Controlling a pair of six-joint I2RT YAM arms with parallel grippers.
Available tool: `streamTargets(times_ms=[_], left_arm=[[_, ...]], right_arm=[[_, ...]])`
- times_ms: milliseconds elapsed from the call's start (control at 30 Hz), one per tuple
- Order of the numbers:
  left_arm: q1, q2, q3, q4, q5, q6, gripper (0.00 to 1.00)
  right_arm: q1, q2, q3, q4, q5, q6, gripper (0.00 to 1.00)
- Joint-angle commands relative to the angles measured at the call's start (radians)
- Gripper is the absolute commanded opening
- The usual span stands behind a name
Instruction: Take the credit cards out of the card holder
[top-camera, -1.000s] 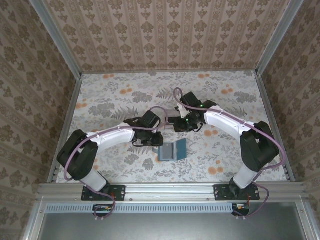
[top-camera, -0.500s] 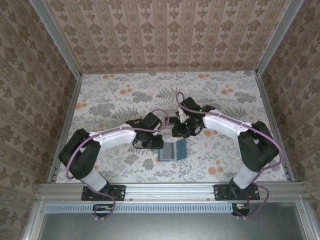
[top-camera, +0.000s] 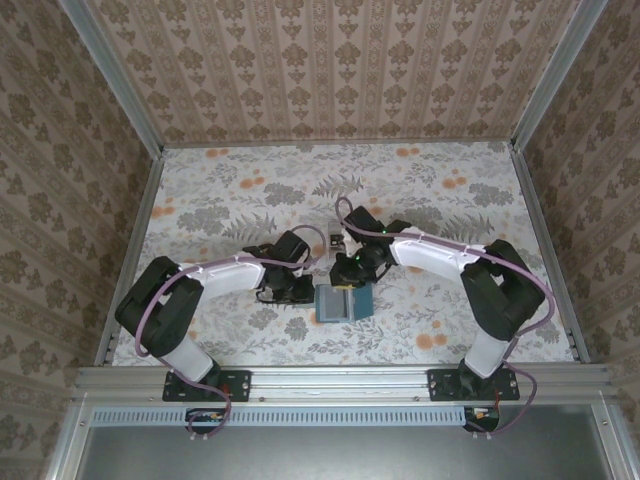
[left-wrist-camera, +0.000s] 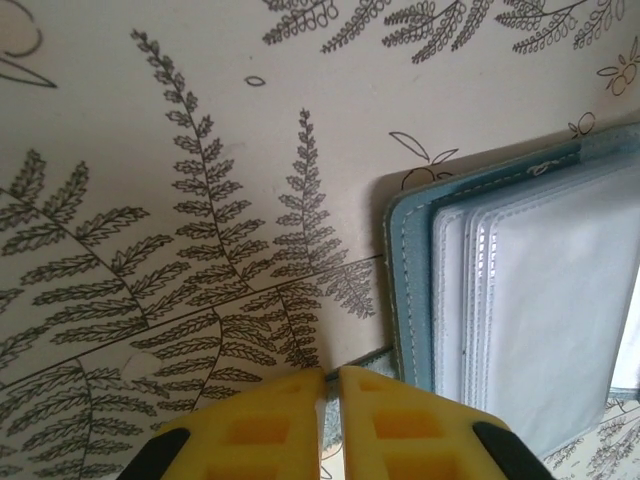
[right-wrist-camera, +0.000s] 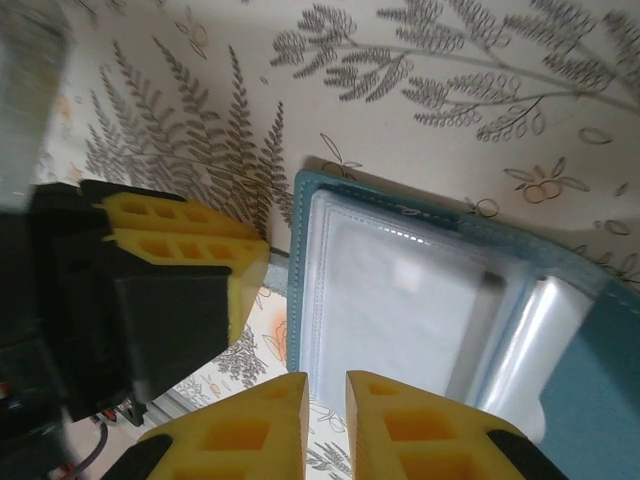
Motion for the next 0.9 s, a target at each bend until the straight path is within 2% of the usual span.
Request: streamTargets(times_ms=[0, 300, 433, 700, 867], left_arm=[[0.008, 0.009, -0.031, 0.018, 0.018, 0.014, 0.13], [0.010, -0.011, -0.057, 0.028, 0.035, 0.008, 0.13], [0.014, -0.020, -0.063, 0.019, 0.033, 0.011, 0.13], [0.018, -0.037, -0.072, 0.015, 0.030, 0.011, 0.13], [0.019, -0.038, -0.069, 0.010, 0.029, 0.014, 0.13]], right_arm=[[0.025, 0.038, 0.019, 0.018, -0.028, 0.035, 0.19], [0.080, 0.118, 0.043, 0.060, -0.034, 0.073, 0.20], [0.088, 0.133, 0.046, 0.030, 0.018, 0.071, 0.22], [0.093, 0.127, 0.039, -0.090, 0.152, 0.048, 0.42], [0.106, 0.108, 0.066, -0.181, 0.245, 0.032, 0.49]])
